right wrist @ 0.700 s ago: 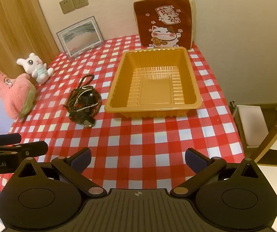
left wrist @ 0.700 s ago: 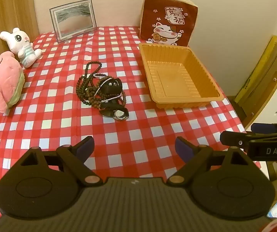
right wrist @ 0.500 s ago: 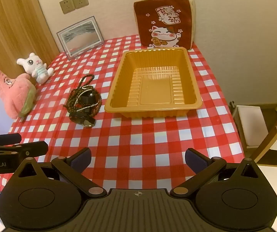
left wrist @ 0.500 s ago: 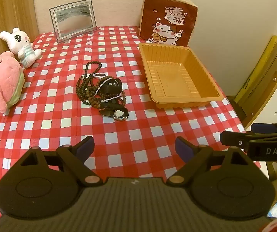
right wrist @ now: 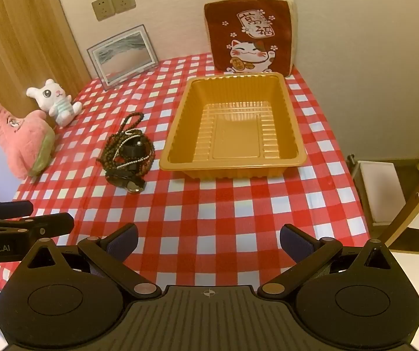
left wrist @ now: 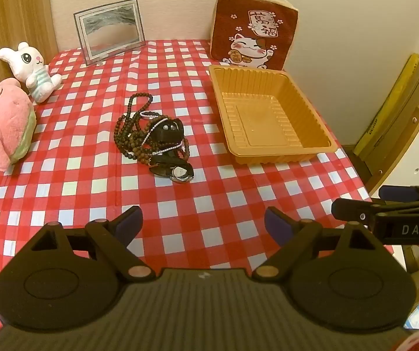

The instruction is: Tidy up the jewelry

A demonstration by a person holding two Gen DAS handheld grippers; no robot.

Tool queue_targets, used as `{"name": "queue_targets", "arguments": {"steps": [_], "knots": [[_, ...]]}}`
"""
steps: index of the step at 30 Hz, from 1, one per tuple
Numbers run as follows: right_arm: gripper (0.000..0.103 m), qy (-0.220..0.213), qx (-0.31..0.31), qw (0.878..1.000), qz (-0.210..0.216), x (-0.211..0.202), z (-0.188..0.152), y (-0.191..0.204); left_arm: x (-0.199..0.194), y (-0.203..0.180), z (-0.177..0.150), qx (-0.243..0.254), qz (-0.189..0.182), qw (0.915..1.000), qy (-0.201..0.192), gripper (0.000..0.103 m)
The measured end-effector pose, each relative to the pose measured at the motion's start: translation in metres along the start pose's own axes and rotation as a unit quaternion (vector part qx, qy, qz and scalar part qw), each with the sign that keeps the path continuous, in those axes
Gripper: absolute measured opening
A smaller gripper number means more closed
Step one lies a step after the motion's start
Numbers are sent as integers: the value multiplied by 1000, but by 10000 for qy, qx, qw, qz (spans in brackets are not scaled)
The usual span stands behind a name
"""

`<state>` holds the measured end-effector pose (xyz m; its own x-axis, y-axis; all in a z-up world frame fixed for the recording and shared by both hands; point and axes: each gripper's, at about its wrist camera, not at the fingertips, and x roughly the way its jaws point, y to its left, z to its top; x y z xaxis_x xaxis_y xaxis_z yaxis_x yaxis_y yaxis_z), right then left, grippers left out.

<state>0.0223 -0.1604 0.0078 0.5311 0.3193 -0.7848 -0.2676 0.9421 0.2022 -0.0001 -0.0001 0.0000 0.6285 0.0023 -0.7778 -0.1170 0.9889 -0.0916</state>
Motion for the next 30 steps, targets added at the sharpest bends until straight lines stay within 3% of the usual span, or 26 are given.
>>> {"name": "queue_targets", "arguments": {"steps": [30], "knots": [[103,-13,-16,10000,-1,3,2,1,0,0,0,-3,8,10000,0,89]]}}
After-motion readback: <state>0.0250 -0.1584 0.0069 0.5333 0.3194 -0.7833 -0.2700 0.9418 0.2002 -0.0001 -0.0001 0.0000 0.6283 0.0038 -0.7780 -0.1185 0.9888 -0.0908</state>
